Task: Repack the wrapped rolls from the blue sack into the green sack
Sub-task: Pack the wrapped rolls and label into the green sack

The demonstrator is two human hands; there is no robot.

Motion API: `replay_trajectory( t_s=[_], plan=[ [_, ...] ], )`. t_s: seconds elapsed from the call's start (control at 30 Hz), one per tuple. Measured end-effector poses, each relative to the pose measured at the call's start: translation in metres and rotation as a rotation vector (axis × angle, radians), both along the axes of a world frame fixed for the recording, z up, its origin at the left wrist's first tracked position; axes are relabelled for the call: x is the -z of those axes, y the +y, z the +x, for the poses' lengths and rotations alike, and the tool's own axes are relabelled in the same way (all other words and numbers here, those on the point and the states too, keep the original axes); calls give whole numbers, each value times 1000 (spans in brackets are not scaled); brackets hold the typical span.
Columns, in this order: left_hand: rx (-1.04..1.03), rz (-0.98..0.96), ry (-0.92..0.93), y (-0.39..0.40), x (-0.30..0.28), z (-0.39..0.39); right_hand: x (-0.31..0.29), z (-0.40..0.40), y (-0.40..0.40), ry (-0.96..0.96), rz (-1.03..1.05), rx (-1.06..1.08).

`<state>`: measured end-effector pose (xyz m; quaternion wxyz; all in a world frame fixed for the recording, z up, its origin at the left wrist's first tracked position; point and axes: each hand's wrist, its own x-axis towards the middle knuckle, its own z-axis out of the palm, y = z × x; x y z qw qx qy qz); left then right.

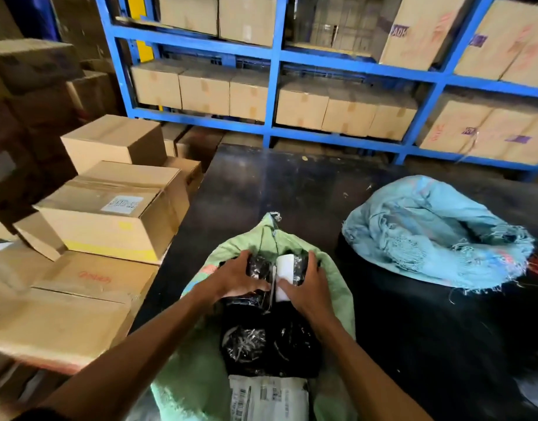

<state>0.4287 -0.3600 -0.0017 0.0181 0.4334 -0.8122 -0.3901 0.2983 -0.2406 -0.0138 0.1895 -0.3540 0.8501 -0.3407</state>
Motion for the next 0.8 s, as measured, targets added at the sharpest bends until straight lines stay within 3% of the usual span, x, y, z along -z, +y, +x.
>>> replay_trajectory(
  t_s=[0.1,0.2,0.3,0.43,0.53,0.7,0.8],
  plan=[
    [-68,-49,40,-3,-1,-10,-7,-8,-20,11,82,40],
    [-121,-28,-24,-8,8,-15,-1,-9,-30,79,245,-19],
    [-110,-32,-75,-13,11,-23,5,-4,-32,118,267,-2],
    [-142,-199,-108,-10,8,-35,3,-10,-31,131,265,-16],
    [-75,-443,-204,-8,1,-40,-1,-16,-23,189,271,-79],
    [78,-816,-359,22,-36,-57,-15,-39,16,297,36,-84],
    [181,-806,-229,57,-53,-78,-24,-65,59,279,-71,-31]
  ],
)
